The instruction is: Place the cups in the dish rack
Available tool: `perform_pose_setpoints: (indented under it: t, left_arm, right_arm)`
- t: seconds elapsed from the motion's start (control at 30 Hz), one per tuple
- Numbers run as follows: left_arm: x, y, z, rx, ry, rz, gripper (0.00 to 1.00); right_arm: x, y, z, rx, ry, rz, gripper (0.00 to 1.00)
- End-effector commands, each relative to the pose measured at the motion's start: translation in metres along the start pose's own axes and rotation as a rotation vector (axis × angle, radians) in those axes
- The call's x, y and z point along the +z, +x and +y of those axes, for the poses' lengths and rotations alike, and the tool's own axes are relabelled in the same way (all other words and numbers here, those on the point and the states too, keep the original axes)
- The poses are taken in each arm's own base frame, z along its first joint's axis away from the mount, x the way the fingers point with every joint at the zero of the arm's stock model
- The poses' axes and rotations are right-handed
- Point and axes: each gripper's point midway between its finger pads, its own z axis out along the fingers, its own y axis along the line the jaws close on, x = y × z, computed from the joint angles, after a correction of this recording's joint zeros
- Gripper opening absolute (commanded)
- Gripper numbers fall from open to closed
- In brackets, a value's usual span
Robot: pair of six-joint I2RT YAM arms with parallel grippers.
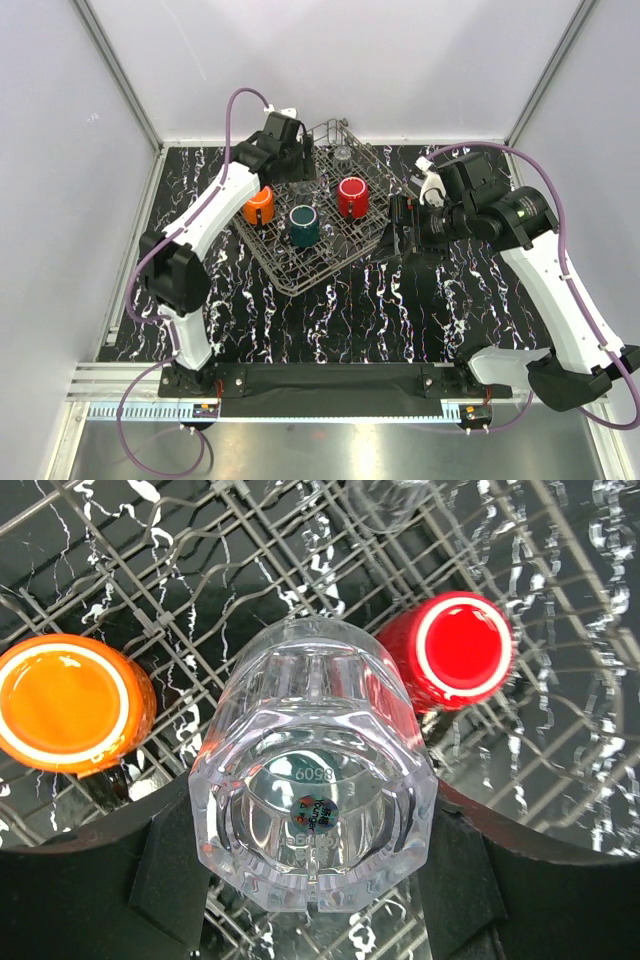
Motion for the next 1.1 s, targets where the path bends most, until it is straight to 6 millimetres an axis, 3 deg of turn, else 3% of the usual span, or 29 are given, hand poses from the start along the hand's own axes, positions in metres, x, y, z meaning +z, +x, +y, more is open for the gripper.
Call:
perform_pose_setpoints:
  t: [0.0, 0.17, 0.3, 0.73, 1.07]
  left_arm:
    - [0.003, -0.041, -0.004, 0.006, -0.002, -0.128, 0.00]
    - [0.030, -0.043, 0.002, 0.032, -0.034, -0.093, 0.00]
    - [0.038, -0.053, 0.010, 0.042, -0.043, -0.083, 0.00]
    - [0.070, -0.010, 0.041, 0.112, -0.138, 0.072, 0.00]
    - [0.081, 0.028, 0.066, 0.147, -0.182, 0.193, 0.00]
  right_arm:
    - [-0.016, 0.028, -0.016, 0.017, 0.090, 0.085, 1.00]
    - [-0.018, 0.035, -0.021, 0.030, 0.117, 0.102, 1.00]
    - [-0.019, 0.041, -0.020, 0.039, 0.108, 0.123, 1.00]
    - [-0.015, 0.038, -0.020, 0.049, 0.106, 0.121, 1.00]
    - [-0.010, 0.036, -0.024, 0.045, 0.120, 0.126, 1.00]
